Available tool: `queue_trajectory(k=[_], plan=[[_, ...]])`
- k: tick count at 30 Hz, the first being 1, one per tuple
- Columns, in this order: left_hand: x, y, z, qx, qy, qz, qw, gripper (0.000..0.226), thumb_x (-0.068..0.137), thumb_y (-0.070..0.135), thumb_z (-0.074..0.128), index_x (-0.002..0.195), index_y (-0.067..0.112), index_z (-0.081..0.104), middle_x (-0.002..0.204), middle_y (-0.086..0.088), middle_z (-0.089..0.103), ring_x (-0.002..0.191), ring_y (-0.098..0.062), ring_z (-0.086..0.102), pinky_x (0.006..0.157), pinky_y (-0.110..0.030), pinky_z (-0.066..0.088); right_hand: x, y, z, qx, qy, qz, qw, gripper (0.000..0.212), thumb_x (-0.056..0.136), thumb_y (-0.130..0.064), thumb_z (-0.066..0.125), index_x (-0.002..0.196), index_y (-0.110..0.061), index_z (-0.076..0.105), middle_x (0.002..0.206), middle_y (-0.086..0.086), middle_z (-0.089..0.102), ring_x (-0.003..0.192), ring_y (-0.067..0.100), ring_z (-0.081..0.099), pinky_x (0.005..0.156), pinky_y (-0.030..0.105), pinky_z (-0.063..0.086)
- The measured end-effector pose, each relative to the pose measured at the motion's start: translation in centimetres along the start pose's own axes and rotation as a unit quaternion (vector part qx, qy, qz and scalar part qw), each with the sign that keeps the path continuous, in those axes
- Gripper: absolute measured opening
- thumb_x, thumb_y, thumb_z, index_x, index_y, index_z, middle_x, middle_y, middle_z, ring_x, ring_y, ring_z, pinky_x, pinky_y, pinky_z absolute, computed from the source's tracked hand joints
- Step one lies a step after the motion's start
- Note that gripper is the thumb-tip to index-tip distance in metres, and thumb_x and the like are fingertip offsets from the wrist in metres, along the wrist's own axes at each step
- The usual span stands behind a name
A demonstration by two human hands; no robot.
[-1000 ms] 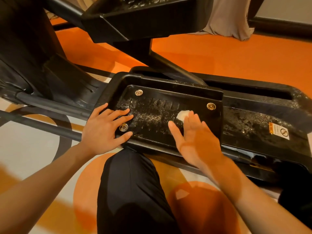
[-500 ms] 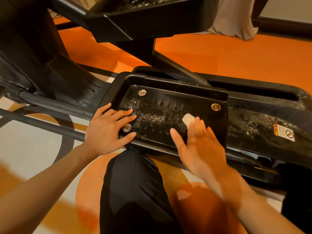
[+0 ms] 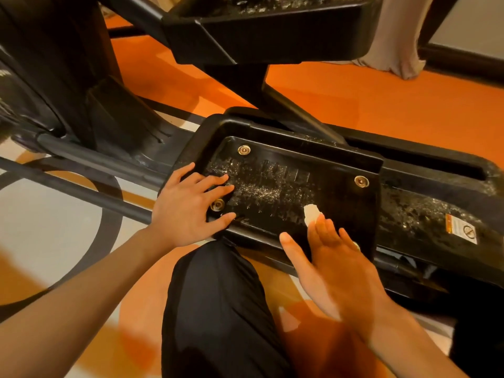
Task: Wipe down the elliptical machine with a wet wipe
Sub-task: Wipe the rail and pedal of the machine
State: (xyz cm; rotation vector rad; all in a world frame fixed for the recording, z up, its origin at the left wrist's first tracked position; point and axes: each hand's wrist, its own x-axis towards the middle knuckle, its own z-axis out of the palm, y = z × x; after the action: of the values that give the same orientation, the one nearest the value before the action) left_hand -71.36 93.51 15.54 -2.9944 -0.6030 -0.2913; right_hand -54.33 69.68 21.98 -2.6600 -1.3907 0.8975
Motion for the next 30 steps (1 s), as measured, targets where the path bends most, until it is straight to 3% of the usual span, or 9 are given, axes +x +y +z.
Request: queue_trajectory(k=[4,8,11,15,18,21,23,27,30], plan=[[0.0,0.1,-0.1,-0.002,-0.003,-0.005,1.000,0.068,0.096,0.071,0.037,0.135,0.027,0.070,0.139,0.004,0.067,0.114,-0.021,0.067,0.122,-0.050,0.028,3.4,1.3,0.1,-0.046,0.040,-0.022,0.998,0.139,0.056,-0.085,-0.045,0.165,-0.015,0.006,0.172,0.010,-0.004,0.158,0.024,-0.009,0.129,0.045,-0.001],[0.1,0.2,-0.1,0.003,-0.006,-0.008,1.000,0.068,0.095,0.072,0.035,0.134,0.028,0.070,0.139,0.004,0.067,0.115,-0.022,0.066,0.121,-0.050,0.029,8.3,2.3,-2.0,0.001,0.082,-0.005,0.997,0.137,0.063,-0.093,-0.028,0.163,-0.011,0.014,0.171,0.015,0.005,0.158,0.022,-0.004,0.127,0.042,0.002],[0.0,0.2,-0.1,0.000,-0.008,-0.009,1.000,0.069,0.095,0.072,0.035,0.134,0.028,0.070,0.139,0.005,0.067,0.117,-0.021,0.066,0.122,-0.048,0.026,8.2,1.7,-3.0,0.068,0.074,-0.012,0.995,0.118,0.074,-0.088,-0.010,0.161,-0.017,0.024,0.171,0.009,0.010,0.158,0.019,0.002,0.126,0.038,0.003],[0.1,0.2,0.0,-0.001,-0.007,-0.009,1.000,0.069,0.094,0.072,0.038,0.134,0.027,0.070,0.139,0.004,0.067,0.116,-0.022,0.066,0.122,-0.048,0.028,2.7,-0.4,-0.4,0.063,0.026,0.007,0.998,0.134,0.054,-0.098,-0.026,0.163,-0.032,0.013,0.172,-0.005,0.005,0.158,0.017,0.007,0.127,0.044,0.020],[0.2,0.3,0.1,-0.004,-0.005,-0.007,1.000,0.068,0.093,0.071,0.041,0.133,0.026,0.071,0.139,0.003,0.067,0.113,-0.022,0.067,0.121,-0.048,0.028,0.4,-2.1,0.7,0.029,0.000,0.003,1.000,0.134,0.051,-0.086,-0.043,0.164,-0.026,-0.004,0.169,-0.007,-0.012,0.154,0.007,-0.015,0.129,0.035,-0.002],[0.2,0.2,0.1,-0.007,0.003,-0.004,1.000,0.066,0.093,0.069,0.044,0.133,0.025,0.071,0.138,0.002,0.067,0.113,-0.023,0.067,0.121,-0.050,0.029,2.9,-1.6,0.1,0.023,0.016,0.011,1.000,0.137,0.046,-0.085,-0.047,0.162,-0.022,-0.010,0.169,-0.001,-0.020,0.152,0.009,-0.025,0.128,0.037,-0.010],[0.2,0.3,0.0,-0.007,0.000,-0.002,1.000,0.066,0.094,0.069,0.043,0.134,0.024,0.070,0.139,0.002,0.067,0.113,-0.023,0.066,0.122,-0.050,0.028,5.5,-0.4,-0.9,0.010,0.039,0.010,0.999,0.138,0.049,-0.086,-0.045,0.163,-0.019,-0.008,0.170,0.004,-0.019,0.153,0.014,-0.025,0.127,0.038,-0.012],[0.3,0.4,0.0,0.000,0.003,-0.002,1.000,0.066,0.094,0.068,0.043,0.134,0.024,0.070,0.139,0.002,0.067,0.111,-0.024,0.067,0.122,-0.050,0.028,8.8,0.7,-2.5,-0.022,0.024,-0.012,0.999,0.159,0.034,-0.085,-0.052,0.165,-0.016,0.005,0.171,0.016,-0.010,0.157,0.025,-0.018,0.126,0.043,-0.008],[0.3,0.5,-0.2,-0.003,0.012,-0.003,1.000,0.065,0.092,0.067,0.045,0.133,0.023,0.072,0.138,0.002,0.068,0.110,-0.025,0.068,0.120,-0.052,0.030,7.0,0.3,-2.4,-0.022,0.044,-0.013,0.999,0.139,0.056,-0.085,-0.042,0.165,-0.016,0.010,0.172,0.011,-0.001,0.158,0.020,-0.008,0.128,0.039,-0.004]])
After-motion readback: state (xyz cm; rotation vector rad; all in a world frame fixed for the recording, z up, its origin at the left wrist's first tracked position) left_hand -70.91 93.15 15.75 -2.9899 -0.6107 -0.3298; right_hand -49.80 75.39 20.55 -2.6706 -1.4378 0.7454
